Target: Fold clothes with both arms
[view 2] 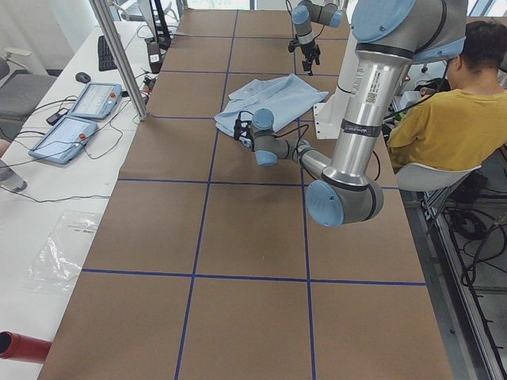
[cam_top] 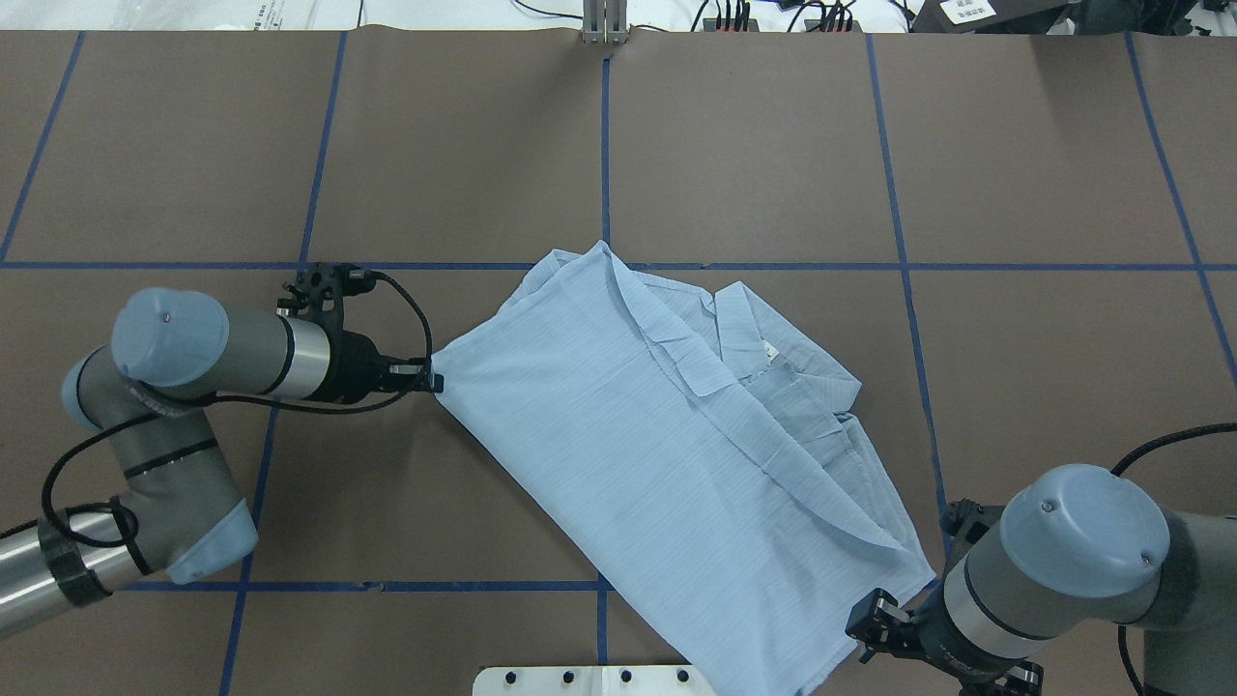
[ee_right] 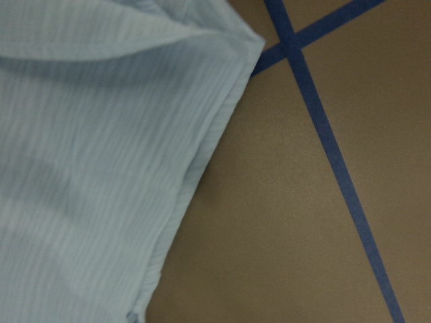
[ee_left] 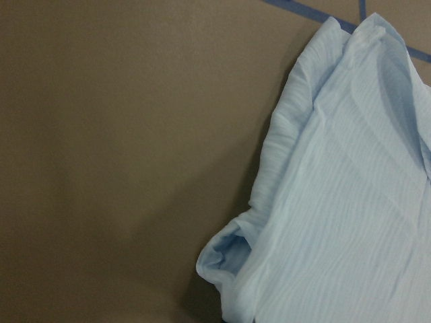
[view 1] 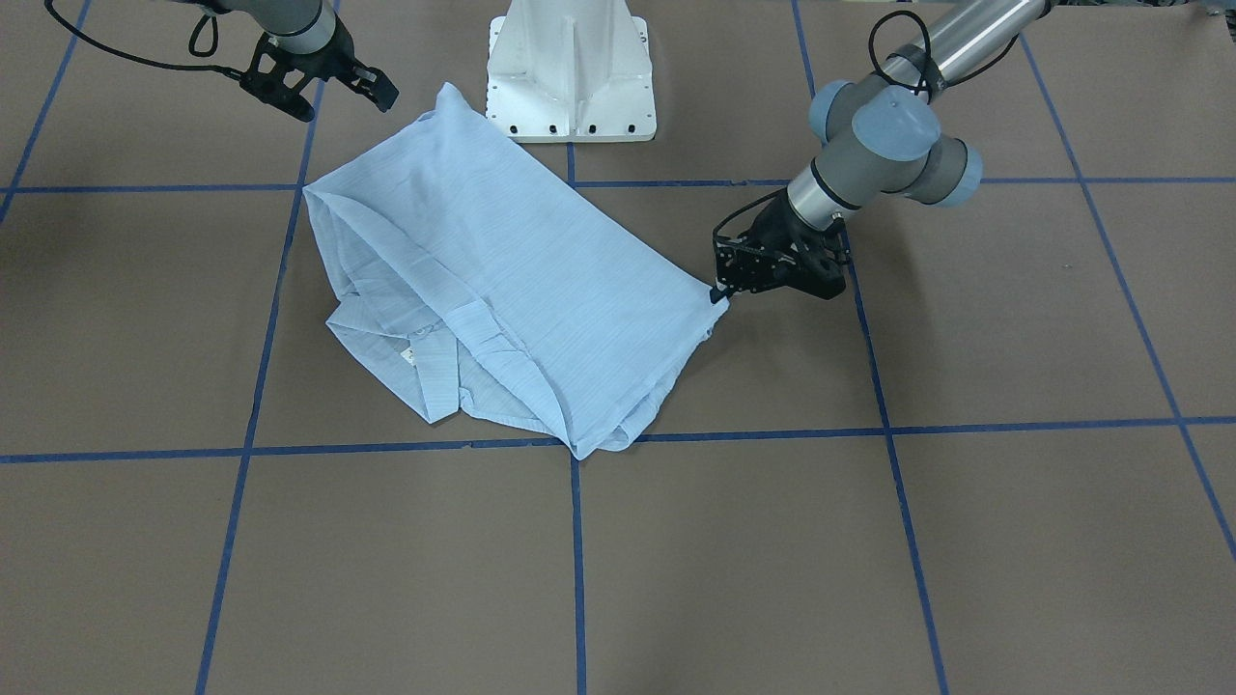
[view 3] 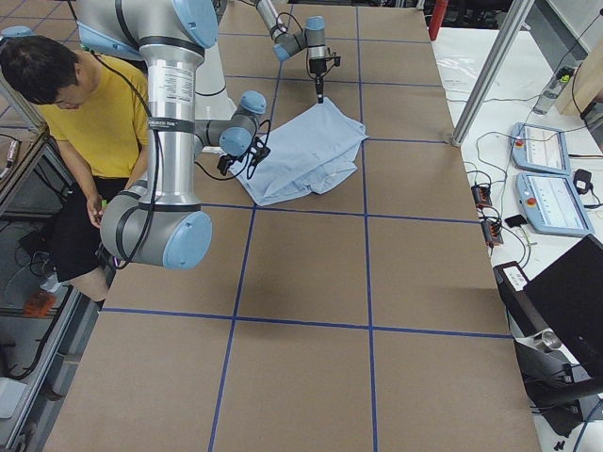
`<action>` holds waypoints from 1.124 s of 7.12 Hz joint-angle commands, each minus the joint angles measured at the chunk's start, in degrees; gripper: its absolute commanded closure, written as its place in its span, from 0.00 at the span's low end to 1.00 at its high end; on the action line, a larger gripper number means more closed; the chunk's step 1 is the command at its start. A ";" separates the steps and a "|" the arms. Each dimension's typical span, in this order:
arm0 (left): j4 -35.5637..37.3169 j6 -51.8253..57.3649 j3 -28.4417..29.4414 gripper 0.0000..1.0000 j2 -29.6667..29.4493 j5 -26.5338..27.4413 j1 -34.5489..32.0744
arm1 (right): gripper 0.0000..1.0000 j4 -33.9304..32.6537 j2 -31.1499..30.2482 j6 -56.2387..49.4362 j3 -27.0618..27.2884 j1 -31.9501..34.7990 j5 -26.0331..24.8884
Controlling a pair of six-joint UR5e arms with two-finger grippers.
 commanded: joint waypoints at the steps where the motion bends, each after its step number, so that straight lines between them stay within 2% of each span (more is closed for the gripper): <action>1: -0.04 7.88 14.12 1.00 -10.20 -0.19 -7.59 | 0.00 0.16 0.19 0.00 -0.03 1.68 0.00; 2: -0.13 8.08 22.39 1.00 -17.41 0.07 -8.84 | 0.00 0.25 0.46 -0.09 -0.03 2.91 0.00; 3: -0.30 8.26 27.26 1.00 -21.14 0.33 -10.33 | 0.00 0.25 2.72 -0.18 -0.55 5.79 0.00; 5: -5.90 8.26 37.19 1.00 -26.25 2.25 -10.87 | 0.00 0.25 5.98 -0.26 -2.39 6.26 -2.88; 6: -6.10 8.26 37.67 1.00 -26.88 2.27 -10.87 | 0.00 0.16 8.35 -0.35 -4.40 6.09 -4.38; 7: -6.11 8.26 37.68 0.51 -27.15 2.27 -10.87 | 0.00 0.16 10.28 -1.31 -5.30 5.48 -6.31; 8: -6.28 8.17 37.15 0.30 -26.98 2.09 -11.14 | 0.00 -0.10 12.13 -6.54 -5.65 4.25 -9.11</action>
